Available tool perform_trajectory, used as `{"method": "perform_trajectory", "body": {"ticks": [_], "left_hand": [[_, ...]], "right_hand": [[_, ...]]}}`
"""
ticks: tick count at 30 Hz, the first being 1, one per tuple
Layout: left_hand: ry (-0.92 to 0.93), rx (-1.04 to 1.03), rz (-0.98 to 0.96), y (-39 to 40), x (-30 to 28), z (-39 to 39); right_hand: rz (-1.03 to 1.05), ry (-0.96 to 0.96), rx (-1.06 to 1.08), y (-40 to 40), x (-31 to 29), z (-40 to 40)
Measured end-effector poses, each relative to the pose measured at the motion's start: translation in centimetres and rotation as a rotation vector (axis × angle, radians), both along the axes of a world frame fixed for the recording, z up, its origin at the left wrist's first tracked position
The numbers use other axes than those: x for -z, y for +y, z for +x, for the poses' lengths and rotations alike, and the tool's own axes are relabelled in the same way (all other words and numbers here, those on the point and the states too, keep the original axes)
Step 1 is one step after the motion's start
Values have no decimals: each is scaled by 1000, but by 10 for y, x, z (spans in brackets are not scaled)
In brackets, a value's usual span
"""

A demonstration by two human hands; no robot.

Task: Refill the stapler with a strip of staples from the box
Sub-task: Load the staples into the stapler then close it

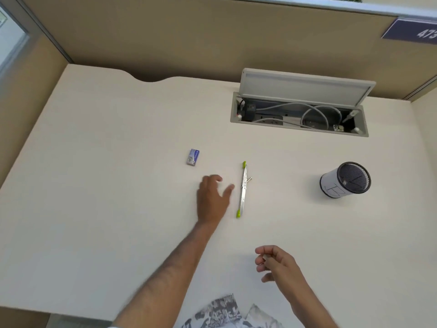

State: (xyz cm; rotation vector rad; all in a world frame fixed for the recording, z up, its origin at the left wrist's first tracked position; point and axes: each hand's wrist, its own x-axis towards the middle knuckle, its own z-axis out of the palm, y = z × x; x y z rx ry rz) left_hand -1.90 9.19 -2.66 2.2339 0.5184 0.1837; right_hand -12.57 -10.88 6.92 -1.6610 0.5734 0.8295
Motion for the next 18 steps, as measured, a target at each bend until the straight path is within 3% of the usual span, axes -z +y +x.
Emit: {"method": "perform_trajectory", "body": {"ticks": [4,8,18], "left_hand": [[125,334,208,-40,-2,-4],[239,391,356,-48,-13,10],[323,406,253,-33,-16,0]], "right_hand": [[30,-26,10,-1,-5,2],[52,-76,37,-8,-10,2],[93,-123,100,-24,-12,7]]}}
